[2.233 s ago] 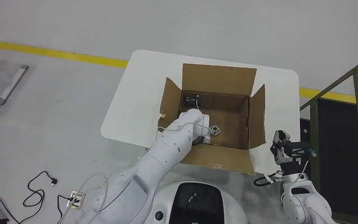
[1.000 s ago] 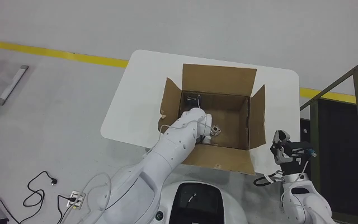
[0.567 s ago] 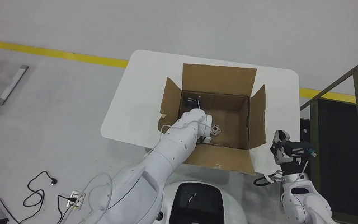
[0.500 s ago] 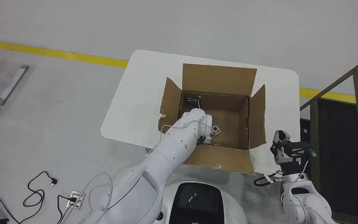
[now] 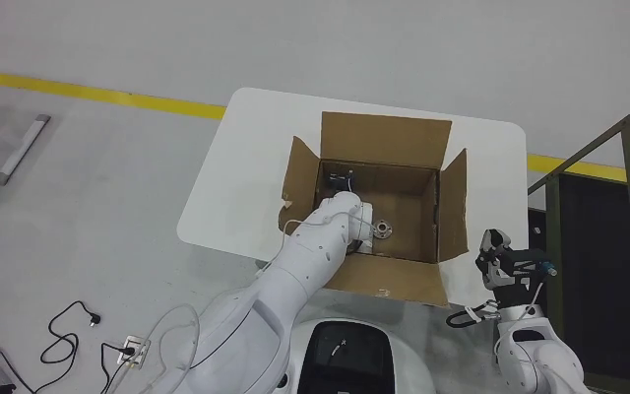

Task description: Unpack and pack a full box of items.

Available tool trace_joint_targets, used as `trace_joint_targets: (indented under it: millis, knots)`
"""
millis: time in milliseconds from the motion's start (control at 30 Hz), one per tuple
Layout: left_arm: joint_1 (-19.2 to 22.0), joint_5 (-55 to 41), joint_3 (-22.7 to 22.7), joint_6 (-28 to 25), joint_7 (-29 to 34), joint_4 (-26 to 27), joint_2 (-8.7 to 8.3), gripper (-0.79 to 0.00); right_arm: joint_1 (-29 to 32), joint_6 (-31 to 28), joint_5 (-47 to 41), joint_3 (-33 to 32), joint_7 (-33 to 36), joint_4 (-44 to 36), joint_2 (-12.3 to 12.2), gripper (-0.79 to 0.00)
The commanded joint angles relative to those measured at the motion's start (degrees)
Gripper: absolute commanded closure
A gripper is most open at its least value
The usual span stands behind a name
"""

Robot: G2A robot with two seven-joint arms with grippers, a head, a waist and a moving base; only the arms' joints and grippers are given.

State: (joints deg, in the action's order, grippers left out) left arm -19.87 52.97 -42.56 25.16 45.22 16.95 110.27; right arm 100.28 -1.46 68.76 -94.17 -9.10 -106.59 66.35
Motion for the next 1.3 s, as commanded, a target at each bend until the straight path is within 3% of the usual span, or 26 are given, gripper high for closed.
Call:
trace_joint_targets:
  millis: [0, 33, 433, 733, 933, 1100, 1167, 1267]
  knots:
    - [0.1, 0.0, -0.1, 0.0, -0.2, -0.3, 0.08, -0.028, 0.0, 0.0, 0.0, 0.0, 0.0, 0.0, 0.0, 0.0]
    - [0.1, -0.1, -0.2, 0.0, -0.3, -0.4, 0.11, 0.0, 0.0, 0.0, 0.0, 0.0, 0.0, 0.0, 0.0, 0.0]
    - [1.3, -0.8, -1.7, -1.8, -1.0, 1.3, 0.09, 0.0, 0.0, 0.0, 0.0, 0.0, 0.0, 0.0, 0.0, 0.0]
    - [2.5, 0.0, -3.7, -3.6, 2.1, 8.5, -1.42, 0.0, -0.6, 0.1, 0.3, 0.0, 0.5, 0.9, 0.2, 0.0]
    - [1.1, 2.7, -6.6, -3.8, 6.2, 19.1, -4.02, 0.0, -1.2, 0.2, -0.9, -0.2, 1.2, 2.4, 0.5, 0.0]
    - [-3.9, 7.4, -10.1, -4.2, 11.8, 32.6, -7.08, 0.0, -1.5, -1.1, -2.9, -0.9, 1.7, 3.3, 0.6, -0.018]
    - [-6.7, 9.8, -11.5, -4.7, 14.6, 38.8, -8.29, 0.0, -1.5, -1.4, -3.1, -1.1, 1.9, 3.6, 0.6, -0.095]
    - [-11.0, 13.1, -13.7, -6.5, 19.0, 48.3, -9.91, 0.0, -1.4, -1.9, -3.2, -1.2, 1.9, 3.8, 0.7, -0.145]
